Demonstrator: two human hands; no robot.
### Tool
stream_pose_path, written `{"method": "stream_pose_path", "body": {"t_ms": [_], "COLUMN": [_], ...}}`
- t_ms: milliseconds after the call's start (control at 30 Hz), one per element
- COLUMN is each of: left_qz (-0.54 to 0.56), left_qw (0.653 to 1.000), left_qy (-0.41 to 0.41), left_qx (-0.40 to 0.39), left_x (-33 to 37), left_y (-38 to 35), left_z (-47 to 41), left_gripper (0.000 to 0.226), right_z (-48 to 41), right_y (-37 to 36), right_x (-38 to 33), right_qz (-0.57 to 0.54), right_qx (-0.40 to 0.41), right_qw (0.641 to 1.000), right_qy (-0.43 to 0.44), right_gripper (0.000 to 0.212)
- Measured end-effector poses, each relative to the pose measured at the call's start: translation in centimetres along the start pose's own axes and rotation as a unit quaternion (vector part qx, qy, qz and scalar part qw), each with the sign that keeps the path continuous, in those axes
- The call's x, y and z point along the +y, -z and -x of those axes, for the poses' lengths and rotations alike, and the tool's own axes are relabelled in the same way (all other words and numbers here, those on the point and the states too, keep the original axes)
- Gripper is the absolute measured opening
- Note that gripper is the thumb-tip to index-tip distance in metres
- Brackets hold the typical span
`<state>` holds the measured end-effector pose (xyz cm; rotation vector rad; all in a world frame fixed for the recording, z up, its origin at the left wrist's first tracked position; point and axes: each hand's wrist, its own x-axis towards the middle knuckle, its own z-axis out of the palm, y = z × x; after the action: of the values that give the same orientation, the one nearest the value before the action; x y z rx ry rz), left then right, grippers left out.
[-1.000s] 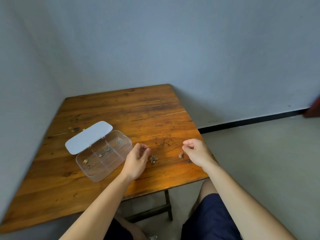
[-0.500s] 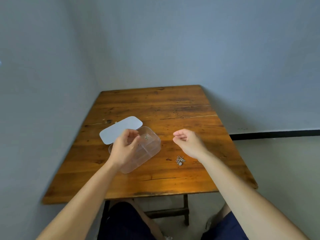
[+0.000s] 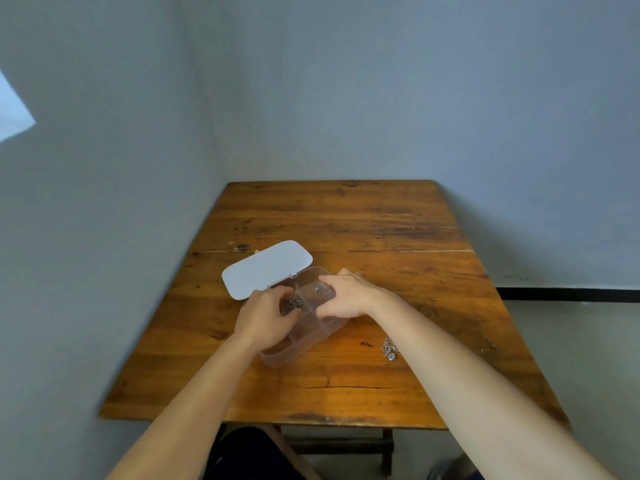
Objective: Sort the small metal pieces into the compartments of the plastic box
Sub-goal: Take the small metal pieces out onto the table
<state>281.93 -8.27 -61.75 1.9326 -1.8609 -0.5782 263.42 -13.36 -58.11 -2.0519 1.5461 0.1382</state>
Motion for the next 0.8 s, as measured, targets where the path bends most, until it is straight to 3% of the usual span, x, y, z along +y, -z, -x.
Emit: {"method": "stream_pose_path", "body": {"t_ms": [267, 433, 667, 800], "left_qz": [-0.042, -0.051, -0.045, -0.05], "left_qw": [0.999, 0.997, 0.998, 0.998], "left_qy": [-0.006, 0.007, -0.016, -0.032], "left_qx": [0.019, 0.049, 0.051, 0.004], "left_x": [0.1, 0.2, 0.1, -0.1], "left_y": [-1.1, -1.5, -1.5, -1.5], "left_z": [0.1, 0.0, 0.2, -0.1], "left_gripper": [0.055, 0.061, 0.047, 0.039], "right_z": [-1.5, -1.9, -1.9, -1.7], "right_y": [-0.9, -1.4, -1.7, -1.4], "right_x": [0.8, 1.3, 1.5, 0.9], "right_qz": [0.034, -0.019, -0.058, -0.031], "right_qx": [0.041, 0.054, 0.063, 0.036], "right_qw": [0.998, 0.998, 0.994, 0.998], "right_qy": [0.026, 0.042, 0.061, 0.05], "right_gripper": [0.054, 0.047, 0.028, 0.026]}}
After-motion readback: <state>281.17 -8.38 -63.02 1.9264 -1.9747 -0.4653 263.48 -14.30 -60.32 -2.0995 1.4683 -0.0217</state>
